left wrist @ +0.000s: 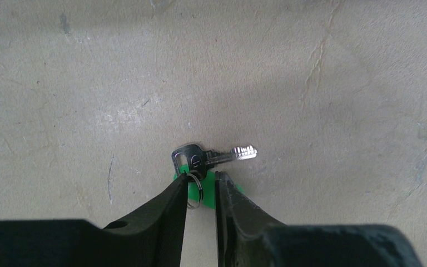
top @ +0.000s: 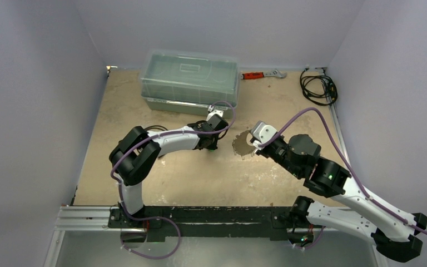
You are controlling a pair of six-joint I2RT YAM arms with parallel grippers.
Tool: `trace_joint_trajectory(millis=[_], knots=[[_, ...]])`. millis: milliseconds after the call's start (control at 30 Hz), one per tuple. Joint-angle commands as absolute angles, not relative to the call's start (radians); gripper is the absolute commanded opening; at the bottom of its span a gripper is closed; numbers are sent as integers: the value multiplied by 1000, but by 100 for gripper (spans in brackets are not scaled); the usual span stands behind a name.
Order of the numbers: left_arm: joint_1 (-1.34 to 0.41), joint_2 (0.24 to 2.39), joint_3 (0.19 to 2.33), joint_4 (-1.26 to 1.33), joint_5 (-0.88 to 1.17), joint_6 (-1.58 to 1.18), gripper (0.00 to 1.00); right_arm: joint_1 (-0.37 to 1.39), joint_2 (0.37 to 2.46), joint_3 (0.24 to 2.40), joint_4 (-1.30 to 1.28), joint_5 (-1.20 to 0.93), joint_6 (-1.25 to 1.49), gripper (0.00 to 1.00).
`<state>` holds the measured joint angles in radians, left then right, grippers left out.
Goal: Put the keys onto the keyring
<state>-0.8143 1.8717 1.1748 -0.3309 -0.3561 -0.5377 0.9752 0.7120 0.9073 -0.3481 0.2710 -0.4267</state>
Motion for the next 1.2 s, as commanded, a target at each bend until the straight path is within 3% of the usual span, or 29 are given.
trace_joint_trajectory(millis=[0,167,267,1167], knots=[[-819,1868,1197,-329,-363,-532,20,982,697,907,-304,284,-425,0],[-819,1861,1188,-319,-373,-529,11,982,695,907,-304,285,-425,0],[-819,1851,1184,-312,-378,-527,0,983,695,904,-305,286,-425,0],[-818,1463,1010,-111,-148,-308,0,983,686,891,-295,272,-425,0]])
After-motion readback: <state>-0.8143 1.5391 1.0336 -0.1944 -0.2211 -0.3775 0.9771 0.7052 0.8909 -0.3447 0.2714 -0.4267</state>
